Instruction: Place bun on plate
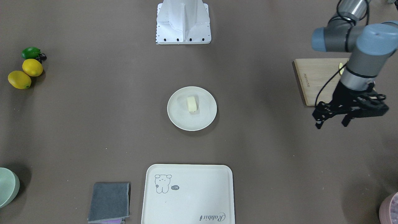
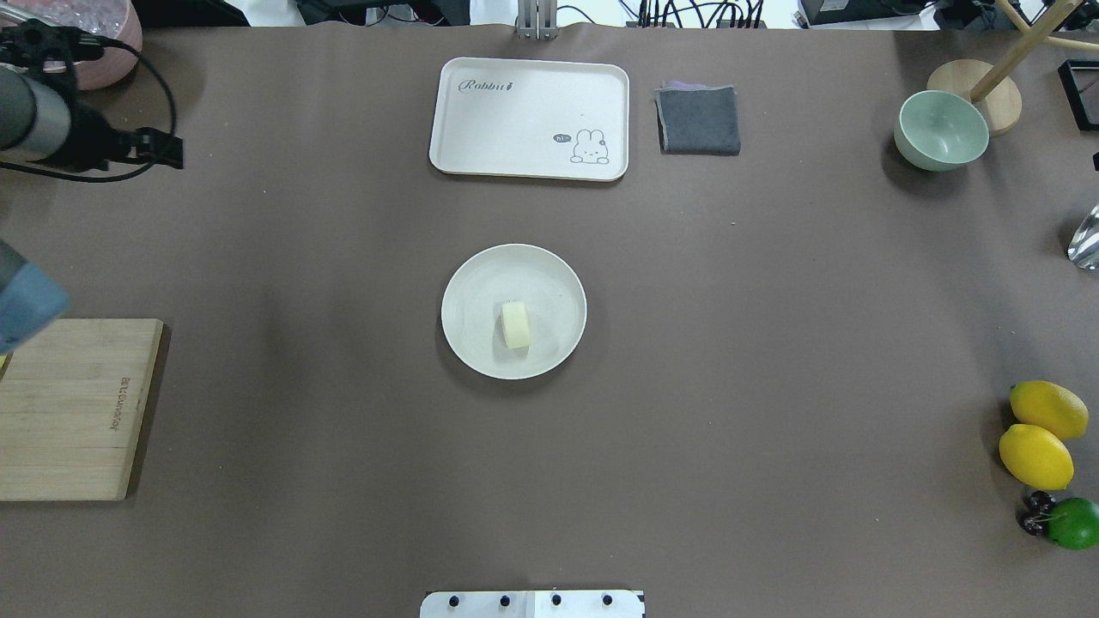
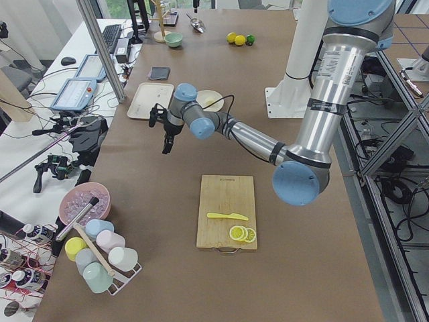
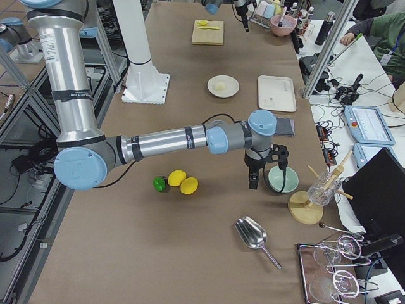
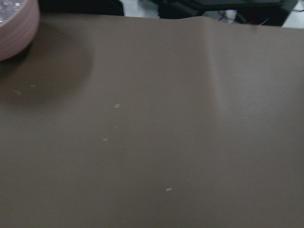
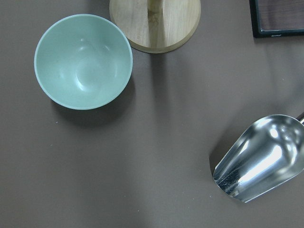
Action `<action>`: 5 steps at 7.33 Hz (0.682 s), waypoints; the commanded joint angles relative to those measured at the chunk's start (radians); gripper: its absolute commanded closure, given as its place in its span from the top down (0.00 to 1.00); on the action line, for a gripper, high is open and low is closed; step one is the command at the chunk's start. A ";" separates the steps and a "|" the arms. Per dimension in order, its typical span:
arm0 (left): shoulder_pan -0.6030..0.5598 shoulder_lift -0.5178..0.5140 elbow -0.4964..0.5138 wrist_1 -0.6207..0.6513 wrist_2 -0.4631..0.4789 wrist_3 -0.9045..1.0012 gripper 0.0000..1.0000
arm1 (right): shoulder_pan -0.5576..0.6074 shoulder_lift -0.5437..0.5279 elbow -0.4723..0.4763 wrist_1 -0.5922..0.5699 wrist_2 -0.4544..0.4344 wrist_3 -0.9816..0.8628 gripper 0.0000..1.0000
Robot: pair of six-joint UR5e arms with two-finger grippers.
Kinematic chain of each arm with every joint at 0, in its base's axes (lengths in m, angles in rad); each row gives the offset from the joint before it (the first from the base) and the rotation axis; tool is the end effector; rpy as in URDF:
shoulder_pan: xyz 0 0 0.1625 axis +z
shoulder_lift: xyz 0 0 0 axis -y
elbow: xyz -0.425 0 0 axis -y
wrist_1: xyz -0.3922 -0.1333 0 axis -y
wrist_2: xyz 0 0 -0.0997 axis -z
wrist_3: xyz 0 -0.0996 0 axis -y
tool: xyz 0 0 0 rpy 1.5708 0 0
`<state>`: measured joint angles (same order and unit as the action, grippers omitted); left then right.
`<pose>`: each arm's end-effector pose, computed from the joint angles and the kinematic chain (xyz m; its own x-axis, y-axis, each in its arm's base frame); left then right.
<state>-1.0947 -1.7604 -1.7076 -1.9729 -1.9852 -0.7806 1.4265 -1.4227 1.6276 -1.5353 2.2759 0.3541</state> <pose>0.1861 -0.5642 0.4558 0.7314 0.0007 -0.6820 0.2431 0.9341 0.2616 -0.0127 -0.5656 0.5530 0.7345 0.0873 0.6730 -0.1226 0.9924 0.0051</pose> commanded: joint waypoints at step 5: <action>-0.516 0.280 0.019 0.212 -0.359 0.809 0.98 | 0.000 -0.019 -0.012 0.004 0.004 -0.010 1.00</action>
<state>-1.5657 -1.5319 -1.6886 -1.8001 -2.3190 -0.0732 1.4266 -1.4378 1.6179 -1.5293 2.2766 0.3476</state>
